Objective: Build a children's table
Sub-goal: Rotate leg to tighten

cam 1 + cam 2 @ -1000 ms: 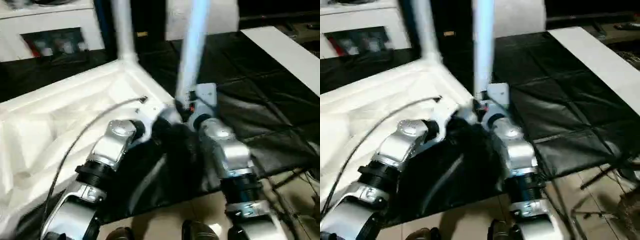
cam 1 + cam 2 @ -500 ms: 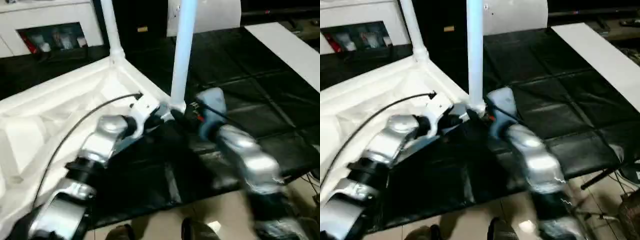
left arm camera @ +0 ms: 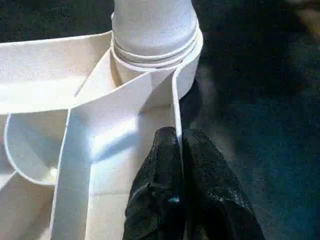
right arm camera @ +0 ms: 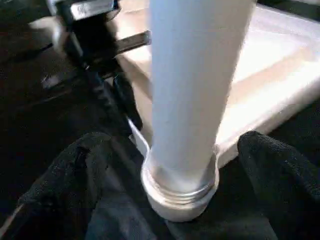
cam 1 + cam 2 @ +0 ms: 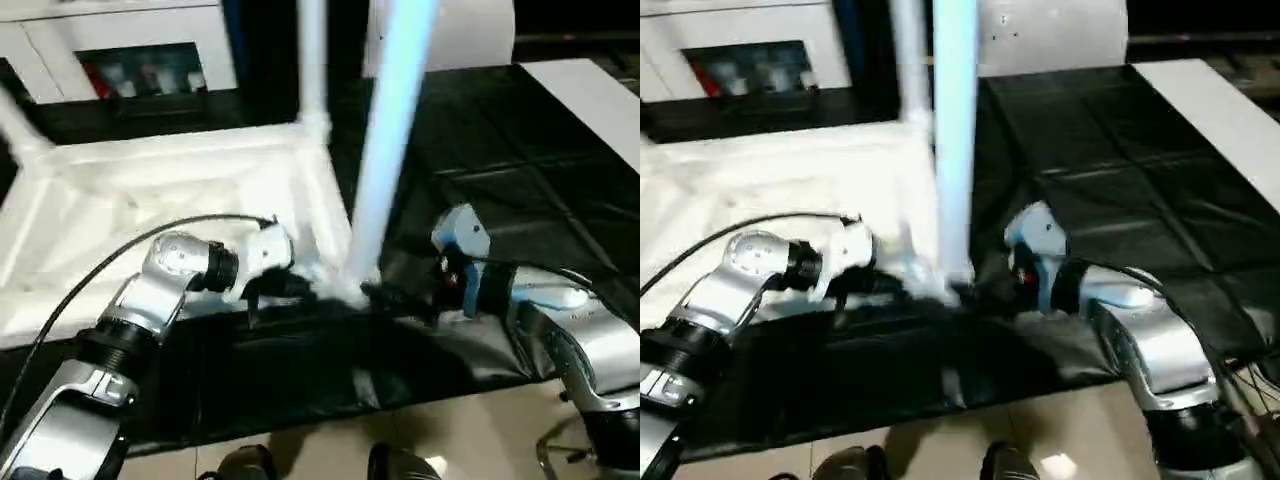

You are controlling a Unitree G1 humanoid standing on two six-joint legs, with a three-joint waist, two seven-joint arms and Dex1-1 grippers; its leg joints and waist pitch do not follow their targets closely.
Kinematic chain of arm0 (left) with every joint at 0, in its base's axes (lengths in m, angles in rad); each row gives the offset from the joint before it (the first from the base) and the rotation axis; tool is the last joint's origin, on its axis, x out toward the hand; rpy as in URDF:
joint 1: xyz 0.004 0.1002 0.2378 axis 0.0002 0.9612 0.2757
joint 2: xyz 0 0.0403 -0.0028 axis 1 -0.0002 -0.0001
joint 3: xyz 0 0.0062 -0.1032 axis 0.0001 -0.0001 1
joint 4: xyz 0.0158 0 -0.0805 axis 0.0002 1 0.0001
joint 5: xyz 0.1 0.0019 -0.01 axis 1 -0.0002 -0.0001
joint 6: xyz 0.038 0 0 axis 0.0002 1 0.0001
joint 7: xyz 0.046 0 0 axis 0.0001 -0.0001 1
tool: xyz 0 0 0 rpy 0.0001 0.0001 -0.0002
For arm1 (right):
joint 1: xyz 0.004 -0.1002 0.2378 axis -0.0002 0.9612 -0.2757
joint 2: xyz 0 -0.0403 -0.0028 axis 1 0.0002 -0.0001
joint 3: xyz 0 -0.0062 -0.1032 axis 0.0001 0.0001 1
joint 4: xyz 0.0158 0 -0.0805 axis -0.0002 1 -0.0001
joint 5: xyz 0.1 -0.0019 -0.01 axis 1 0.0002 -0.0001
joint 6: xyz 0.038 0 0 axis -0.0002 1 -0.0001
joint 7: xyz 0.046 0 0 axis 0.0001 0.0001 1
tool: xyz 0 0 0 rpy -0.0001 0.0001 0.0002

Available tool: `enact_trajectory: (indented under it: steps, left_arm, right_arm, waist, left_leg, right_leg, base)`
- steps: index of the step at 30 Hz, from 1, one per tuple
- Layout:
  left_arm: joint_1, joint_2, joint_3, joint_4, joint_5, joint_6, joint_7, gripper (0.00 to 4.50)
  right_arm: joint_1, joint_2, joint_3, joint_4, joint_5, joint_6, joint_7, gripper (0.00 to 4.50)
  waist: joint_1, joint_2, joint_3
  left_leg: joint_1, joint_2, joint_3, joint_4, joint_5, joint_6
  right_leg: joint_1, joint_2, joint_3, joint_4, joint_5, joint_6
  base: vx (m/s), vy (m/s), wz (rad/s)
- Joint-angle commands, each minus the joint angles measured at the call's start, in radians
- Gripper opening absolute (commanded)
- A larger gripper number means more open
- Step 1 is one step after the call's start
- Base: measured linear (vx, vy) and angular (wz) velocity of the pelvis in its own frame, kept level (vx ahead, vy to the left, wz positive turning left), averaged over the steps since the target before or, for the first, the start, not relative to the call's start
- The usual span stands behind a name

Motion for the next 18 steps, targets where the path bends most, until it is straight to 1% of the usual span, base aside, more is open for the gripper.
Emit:
enact_trajectory:
  steps: [1, 2, 4, 6, 8, 9, 11, 13, 14, 15, 16, 17, 18]
  left_arm:
    - [0.001, -0.001, -0.064, -0.025, 0.0, -0.04, -0.095, 0.0]
    - [0.001, 0.0, -0.067, -0.026, -0.001, -0.046, -0.106, 0.0]
    - [0.0, 0.002, -0.072, -0.028, -0.005, -0.05, -0.123, 0.0]
    - [-0.003, 0.003, -0.078, -0.027, -0.005, -0.06, -0.146, 0.0]
    - [-0.007, 0.004, -0.081, -0.022, -0.002, -0.068, -0.159, 0.0]
    - [-0.008, 0.004, -0.082, -0.021, -0.001, -0.07, -0.161, 0.0]
    - [-0.014, 0.005, -0.084, -0.012, 0.002, -0.083, -0.17, 0.0]
    - [-0.021, 0.004, -0.085, -0.002, 0.005, -0.092, -0.173, 0.0]
    - [-0.024, 0.005, -0.086, 0.003, 0.006, -0.094, -0.174, 0.0]
    - [-0.025, 0.006, -0.085, 0.004, 0.005, -0.093, -0.177, 0.0]
    - [-0.025, 0.007, -0.085, 0.003, 0.004, -0.093, -0.179, 0.0]
    - [-0.025, 0.008, -0.084, 0.003, 0.003, -0.093, -0.18, 0.0]
    - [-0.025, 0.008, -0.084, 0.003, 0.003, -0.092, -0.181, 0.0]
  right_arm:
    - [-0.014, -0.006, 0.026, 0.017, 0.025, -0.028, 0.064, 4.45]
    - [-0.019, -0.006, 0.031, 0.024, 0.027, -0.037, 0.078, 4.45]
    - [-0.025, -0.011, 0.042, 0.032, 0.034, -0.039, 0.109, 4.45]
    - [-0.034, -0.014, 0.056, 0.047, 0.041, -0.041, 0.15, 4.17]
    - [-0.043, -0.017, 0.066, 0.06, 0.054, -0.037, 0.177, 4.06]
    - [-0.045, -0.018, 0.068, 0.062, 0.056, -0.036, 0.185, 3.97]
    - [-0.056, -0.026, 0.081, 0.079, 0.065, -0.033, 0.221, 3.72]
    - [-0.064, -0.038, 0.092, 0.09, 0.068, -0.03, 0.251, 3.54]
    - [-0.069, -0.041, 0.094, 0.097, 0.068, -0.031, 0.262, 3.54]
    - [-0.072, -0.043, 0.095, 0.103, 0.067, -0.033, 0.27, 3.34]
    - [-0.075, -0.045, 0.095, 0.107, 0.066, -0.034, 0.276, 3.34]
    - [-0.077, -0.047, 0.095, 0.109, 0.065, -0.034, 0.28, 3.19]
    - [-0.078, -0.048, 0.095, 0.111, 0.065, -0.033, 0.283, 3.19]
  waist:
    - [-0.004, -0.01, -0.066]
    - [-0.005, -0.01, -0.064]
    - [-0.003, -0.012, -0.063]
    - [-0.003, -0.01, -0.062]
    - [-0.004, -0.011, -0.062]
    - [-0.003, -0.012, -0.064]
    - [-0.004, -0.011, -0.064]
    - [-0.003, -0.012, -0.065]
    - [-0.002, -0.012, -0.064]
    - [-0.002, -0.013, -0.064]
    - [-0.002, -0.013, -0.064]
    - [-0.002, -0.014, -0.064]
    - [-0.001, -0.013, -0.065]
  left_leg:
    - [0.02, 0.029, 0.001, -0.065, -0.249, 0.065]
    - [0.018, 0.029, 0.001, -0.067, -0.252, 0.064]
    - [0.023, 0.03, 0.002, -0.067, -0.27, 0.055]
    - [0.022, 0.031, 0.001, -0.069, -0.272, 0.053]
    - [0.02, 0.032, -0.001, -0.07, -0.269, 0.05]
    - [0.02, 0.032, -0.001, -0.07, -0.265, 0.051]
    - [0.019, 0.032, -0.001, -0.069, -0.262, 0.052]
    - [0.019, 0.032, 0.0, -0.068, -0.251, 0.056]
    - [0.019, 0.032, 0.0, -0.068, -0.249, 0.057]
    - [0.017, 0.031, 0.0, -0.067, -0.243, 0.059]
    - [0.017, 0.031, 0.0, -0.067, -0.241, 0.06]
    - [0.016, 0.03, 0.001, -0.067, -0.24, 0.061]
    - [0.017, 0.031, 0.0, -0.066, -0.237, 0.061]
  right_leg:
    - [0.06, -0.038, 0.032, -0.058, -0.29, -0.221]
    - [0.06, -0.037, 0.033, -0.059, -0.302, -0.216]
    - [0.056, -0.038, 0.034, -0.064, -0.349, -0.203]
    - [0.057, -0.038, 0.034, -0.065, -0.356, -0.203]
    - [0.058, -0.037, 0.034, -0.063, -0.351, -0.203]
    - [0.059, -0.038, 0.033, -0.062, -0.347, -0.203]
    - [0.059, -0.038, 0.033, -0.062, -0.343, -0.207]
    - [0.061, -0.037, 0.033, -0.06, -0.328, -0.211]
    - [0.06, -0.037, 0.033, -0.06, -0.325, -0.212]
    - [0.061, -0.038, 0.033, -0.059, -0.32, -0.213]
    - [0.062, -0.038, 0.032, -0.059, -0.319, -0.215]
    - [0.061, -0.038, 0.032, -0.059, -0.32, -0.216]
    - [0.061, -0.038, 0.032, -0.059, -0.319, -0.217]
  base:
    - [0.0, 0.0, 0.0]
    - [0.0, 0.0, 0.0]
    - [0.0, 0.0, 0.0]
    - [0.0, 0.0, 0.0]
    - [0.0, 0.0, 0.0]
    - [0.0, 0.0, 0.0]
    - [0.0, 0.0, 0.0]
    - [0.0, 0.0, 0.0]
    - [0.0, 0.0, 0.0]
    - [0.0, 0.0, 0.0]
    - [0.0, 0.0, 0.0]
    - [0.0, 0.0, 0.0]
    - [0.0, 0.0, 0.0]
